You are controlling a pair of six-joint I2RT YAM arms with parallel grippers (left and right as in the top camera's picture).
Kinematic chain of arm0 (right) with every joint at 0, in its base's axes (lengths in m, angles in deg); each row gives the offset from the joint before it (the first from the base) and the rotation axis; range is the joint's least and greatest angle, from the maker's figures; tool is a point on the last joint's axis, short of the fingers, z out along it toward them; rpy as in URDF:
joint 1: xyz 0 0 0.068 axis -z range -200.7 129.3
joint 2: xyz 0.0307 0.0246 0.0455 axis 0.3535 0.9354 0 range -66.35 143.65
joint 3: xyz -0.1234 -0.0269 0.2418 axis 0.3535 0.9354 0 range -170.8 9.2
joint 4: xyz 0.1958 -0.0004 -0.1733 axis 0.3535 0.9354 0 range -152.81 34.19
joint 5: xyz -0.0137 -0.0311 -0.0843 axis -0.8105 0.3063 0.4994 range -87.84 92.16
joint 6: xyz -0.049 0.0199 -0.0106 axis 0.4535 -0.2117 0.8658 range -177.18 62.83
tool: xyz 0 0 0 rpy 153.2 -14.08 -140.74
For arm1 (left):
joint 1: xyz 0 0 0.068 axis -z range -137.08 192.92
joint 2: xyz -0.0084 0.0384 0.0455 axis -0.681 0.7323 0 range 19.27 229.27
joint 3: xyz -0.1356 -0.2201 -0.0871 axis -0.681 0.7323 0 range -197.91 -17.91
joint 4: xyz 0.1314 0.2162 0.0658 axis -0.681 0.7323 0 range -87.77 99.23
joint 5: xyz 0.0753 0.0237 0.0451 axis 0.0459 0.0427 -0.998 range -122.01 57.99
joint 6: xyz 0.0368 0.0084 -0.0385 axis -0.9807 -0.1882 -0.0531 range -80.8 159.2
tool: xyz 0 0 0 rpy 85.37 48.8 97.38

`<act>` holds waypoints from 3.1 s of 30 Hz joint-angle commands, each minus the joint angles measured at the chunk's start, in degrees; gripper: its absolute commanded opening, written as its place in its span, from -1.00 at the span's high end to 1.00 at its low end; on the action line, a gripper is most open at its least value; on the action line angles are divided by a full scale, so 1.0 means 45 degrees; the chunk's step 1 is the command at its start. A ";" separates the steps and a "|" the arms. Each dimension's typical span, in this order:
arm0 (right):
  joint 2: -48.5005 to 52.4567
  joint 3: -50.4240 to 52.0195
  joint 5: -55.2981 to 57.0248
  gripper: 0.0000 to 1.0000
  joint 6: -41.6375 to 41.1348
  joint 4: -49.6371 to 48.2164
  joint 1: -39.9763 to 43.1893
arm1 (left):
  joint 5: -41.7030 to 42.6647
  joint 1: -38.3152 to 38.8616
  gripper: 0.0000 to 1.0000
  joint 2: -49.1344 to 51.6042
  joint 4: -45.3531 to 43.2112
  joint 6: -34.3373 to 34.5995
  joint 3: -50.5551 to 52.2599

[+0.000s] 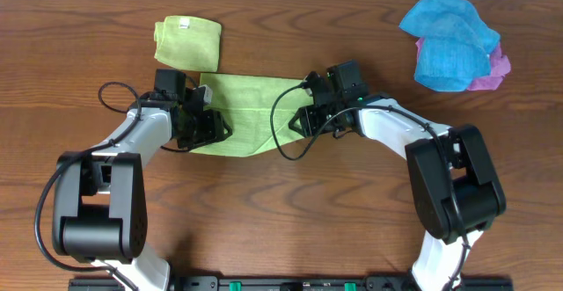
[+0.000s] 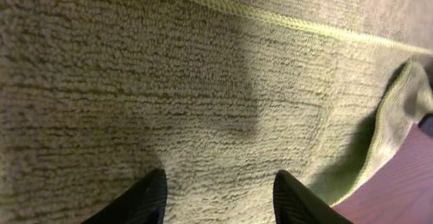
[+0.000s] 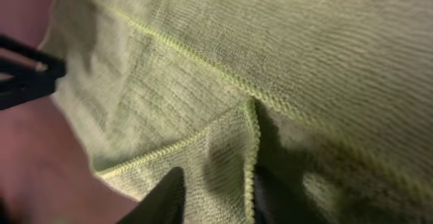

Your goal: Fold the cloth

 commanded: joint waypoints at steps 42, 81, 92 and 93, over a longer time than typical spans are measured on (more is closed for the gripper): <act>-0.4920 0.0767 0.1035 0.10 0.1248 0.7781 0.0102 | -0.0049 -0.1656 -0.48 -0.2647 0.3410 -0.0675 -0.0272; -0.8160 0.7601 -0.1904 -0.22 -0.5212 -0.1277 0.0680 | 0.0845 -0.3332 -0.56 0.0087 0.1836 -0.1258 -0.0189; -0.8160 0.7601 -0.1928 -0.25 -0.5391 -0.1277 0.0680 | 0.0923 -0.2710 -0.56 0.0335 0.0991 -0.0894 -0.0189; -0.8160 0.7601 -0.1928 -0.25 -0.5396 -0.1277 0.0680 | 0.0923 -0.2637 -0.56 0.0374 0.0928 -0.0869 -0.0189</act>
